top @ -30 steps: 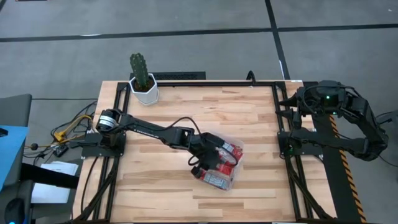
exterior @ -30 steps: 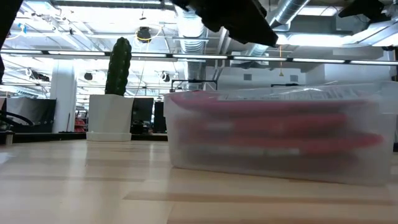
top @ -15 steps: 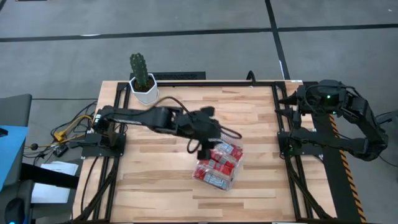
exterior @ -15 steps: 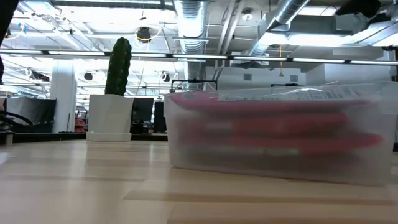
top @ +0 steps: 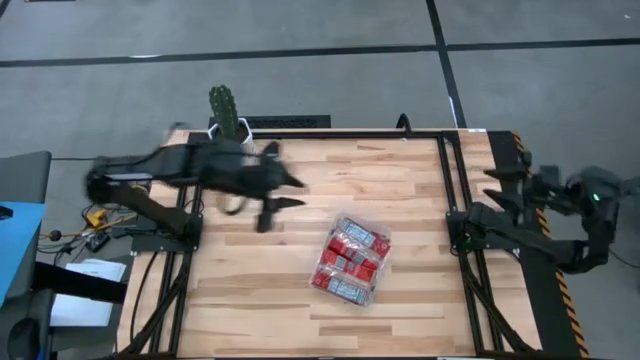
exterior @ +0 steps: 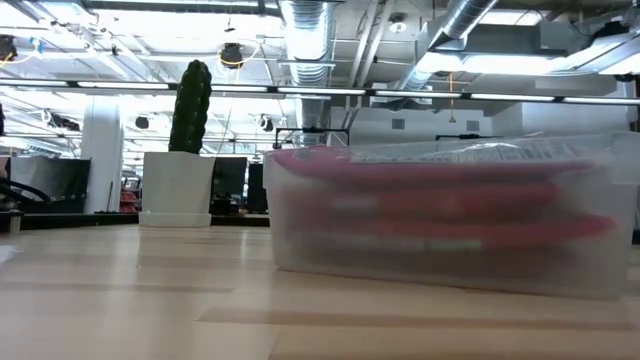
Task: Sort popcorn bags into baskets
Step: Return to Home Position
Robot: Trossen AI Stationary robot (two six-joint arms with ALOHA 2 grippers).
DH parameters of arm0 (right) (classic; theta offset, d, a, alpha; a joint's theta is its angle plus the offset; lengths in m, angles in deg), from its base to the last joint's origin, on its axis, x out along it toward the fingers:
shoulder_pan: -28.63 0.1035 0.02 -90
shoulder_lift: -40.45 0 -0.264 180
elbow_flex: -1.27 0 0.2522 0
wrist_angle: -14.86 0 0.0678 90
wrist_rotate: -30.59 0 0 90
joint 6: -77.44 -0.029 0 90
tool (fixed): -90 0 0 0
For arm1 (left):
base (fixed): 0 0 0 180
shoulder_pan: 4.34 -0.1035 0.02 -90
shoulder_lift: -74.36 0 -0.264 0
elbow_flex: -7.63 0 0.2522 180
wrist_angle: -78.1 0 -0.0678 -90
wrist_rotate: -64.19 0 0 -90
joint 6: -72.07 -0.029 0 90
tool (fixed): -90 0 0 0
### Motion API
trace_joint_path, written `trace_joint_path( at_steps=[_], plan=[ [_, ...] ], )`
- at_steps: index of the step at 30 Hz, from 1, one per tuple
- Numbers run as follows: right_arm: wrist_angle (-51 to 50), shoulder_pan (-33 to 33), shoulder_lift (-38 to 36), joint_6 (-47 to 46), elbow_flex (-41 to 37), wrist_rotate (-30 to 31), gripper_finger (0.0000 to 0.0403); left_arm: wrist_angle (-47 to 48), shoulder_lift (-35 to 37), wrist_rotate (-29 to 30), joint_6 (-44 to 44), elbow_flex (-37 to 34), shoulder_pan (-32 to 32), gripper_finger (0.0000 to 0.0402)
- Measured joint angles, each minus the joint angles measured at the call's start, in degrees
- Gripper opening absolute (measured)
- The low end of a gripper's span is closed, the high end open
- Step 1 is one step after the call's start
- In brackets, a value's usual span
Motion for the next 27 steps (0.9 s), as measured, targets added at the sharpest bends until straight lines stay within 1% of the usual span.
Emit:
trace_joint_path(
  at_steps=[1, 2, 3, 4, 5, 7, 10, 12, 14, 16, 19, 21, 22, 24, 27],
  plan=[
    [0.25, 0.7, -2.07, -1.55, -1.17, 0.61, 0.026, -3.25, 4.4, 0.97, 0.62, -5.21, 0.03, 0.0171],
    [0.08, 1.16, -1.98, -3.09, -0.94, 0.17, 0.026, -6.26, 9.21, 1.71, 1.62, -11.19, 0.05, 0.0171],
    [-3.27, 1.55, -1.57, -4.25, 0.45, 0.06, 0.026, -8.85, 14.04, 2.58, 2.87, -17.0, 0.0, 0.0171],
    [-6.31, 2.8, -0.68, -4.49, 1.31, 1.5, 0.026, -12.23, 18.39, 3.05, 4.38, -22.51, 0.08, 0.0171],
    [-6.58, 3.89, -0.11, -4.0, 1.07, 2.02, 0.026, -16.12, 22.15, 3.44, 6.09, -28.49, 0.57, 0.0171],
    [-0.45, 4.71, 1.54, -3.47, -0.27, -0.38, 0.026, -22.04, 30.17, 4.99, 8.53, -39.61, 0.83, 0.0171],
    [2.69, 7.45, 0.37, -3.72, -4.58, -0.05, 0.026, -29.84, 41.8, 5.92, 12.41, -54.89, 1.47, 0.0171],
    [7.52, 9.44, -1.43, -5.05, -7.3, 0.78, 0.026, -34.68, 49.54, 6.59, 14.67, -63.36, 1.77, 0.0171],
    [8.8, 10.96, -1.94, -7.01, -10.92, 0.81, 0.026, -36.91, 57.1, 6.92, 17.04, -70.3, 2.15, 0.0171],
    [8.49, 12.13, -1.73, -8.19, -13.74, 0.85, 0.026, -37.69, 64.03, 6.98, 18.82, -75.6, 2.38, 0.0171],
    [17.5, 13.43, -1.95, -10.13, -19.21, -0.48, 0.026, -37.77, 73.12, 7.4, 20.36, -80.92, 2.5, 0.0171],
    [20.0, 14.16, -1.91, -11.39, -23.82, -1.79, 0.026, -37.68, 78.01, 7.63, 20.51, -83.55, 2.52, 0.0171],
    [23.24, 14.49, -1.78, -11.85, -25.71, -1.8, 0.026, -37.6, 79.43, 8.02, 20.49, -84.68, 2.52, 0.0171],
    [29.59, 14.94, -1.99, -13.49, -29.98, -2.06, 0.026, -37.31, 79.25, 8.93, 20.46, -85.72, 2.52, 0.0171],
    [35.59, 15.98, -1.85, -15.76, -38.02, -2.96, 0.026, -38.23, 77.24, 10.12, 21.37, -86.37, 2.55, 0.0171]
  ],
)
